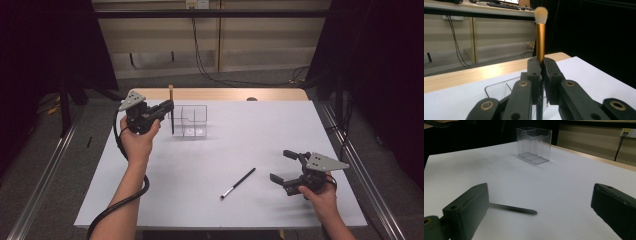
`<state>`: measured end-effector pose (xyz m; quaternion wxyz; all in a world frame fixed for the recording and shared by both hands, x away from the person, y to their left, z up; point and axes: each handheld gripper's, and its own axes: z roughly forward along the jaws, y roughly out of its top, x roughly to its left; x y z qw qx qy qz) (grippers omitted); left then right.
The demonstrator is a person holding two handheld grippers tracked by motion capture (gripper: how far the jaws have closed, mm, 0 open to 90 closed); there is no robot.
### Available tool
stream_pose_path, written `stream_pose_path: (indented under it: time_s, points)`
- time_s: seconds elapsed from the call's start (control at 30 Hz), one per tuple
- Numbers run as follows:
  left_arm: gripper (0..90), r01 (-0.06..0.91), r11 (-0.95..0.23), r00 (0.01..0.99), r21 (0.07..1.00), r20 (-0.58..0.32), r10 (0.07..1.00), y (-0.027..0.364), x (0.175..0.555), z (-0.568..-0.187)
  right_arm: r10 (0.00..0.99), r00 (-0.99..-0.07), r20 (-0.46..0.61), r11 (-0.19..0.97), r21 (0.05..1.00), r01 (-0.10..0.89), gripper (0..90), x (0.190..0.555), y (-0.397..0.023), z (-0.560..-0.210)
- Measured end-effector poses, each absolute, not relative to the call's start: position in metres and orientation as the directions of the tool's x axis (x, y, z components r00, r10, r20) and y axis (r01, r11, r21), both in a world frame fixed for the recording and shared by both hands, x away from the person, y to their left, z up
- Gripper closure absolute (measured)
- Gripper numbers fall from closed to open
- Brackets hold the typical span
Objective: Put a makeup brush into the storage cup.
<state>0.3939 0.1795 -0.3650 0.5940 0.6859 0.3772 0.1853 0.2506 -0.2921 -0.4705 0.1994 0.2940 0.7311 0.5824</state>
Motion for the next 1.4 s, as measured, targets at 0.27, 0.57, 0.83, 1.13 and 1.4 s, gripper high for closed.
stream_pose_path:
  time_s: [0.27, 0.57, 0.83, 1.13, 1.4]
  points:
    - [84.2, 0.285, 0.022, 0.640, 0.958, -0.207, 0.740, 0.178, 0.399, -0.359, 0.662, -0.747, 0.052, 0.150, 0.968, 0.200, 1.2, 0.251, -0.292, -0.471]
    - [84.2, 0.270, 0.044, 0.630, 0.962, -0.211, 0.748, 0.177, 0.406, -0.356, 0.661, -0.749, 0.054, 0.149, 0.968, 0.201, 1.2, 0.251, -0.292, -0.471]
    - [84.2, 0.262, 0.064, 0.623, 0.963, -0.219, 0.751, 0.175, 0.413, -0.351, 0.658, -0.751, 0.051, 0.153, 0.968, 0.199, 1.3, 0.251, -0.291, -0.471]
    - [84.2, 0.254, 0.056, 0.621, 0.966, -0.207, 0.756, 0.172, 0.421, -0.347, 0.656, -0.753, 0.049, 0.155, 0.968, 0.198, 1.2, 0.252, -0.291, -0.471]
    - [84.2, 0.242, 0.047, 0.622, 0.969, -0.192, 0.759, 0.168, 0.427, -0.341, 0.656, -0.753, 0.053, 0.152, 0.968, 0.201, 1.3, 0.252, -0.292, -0.471]
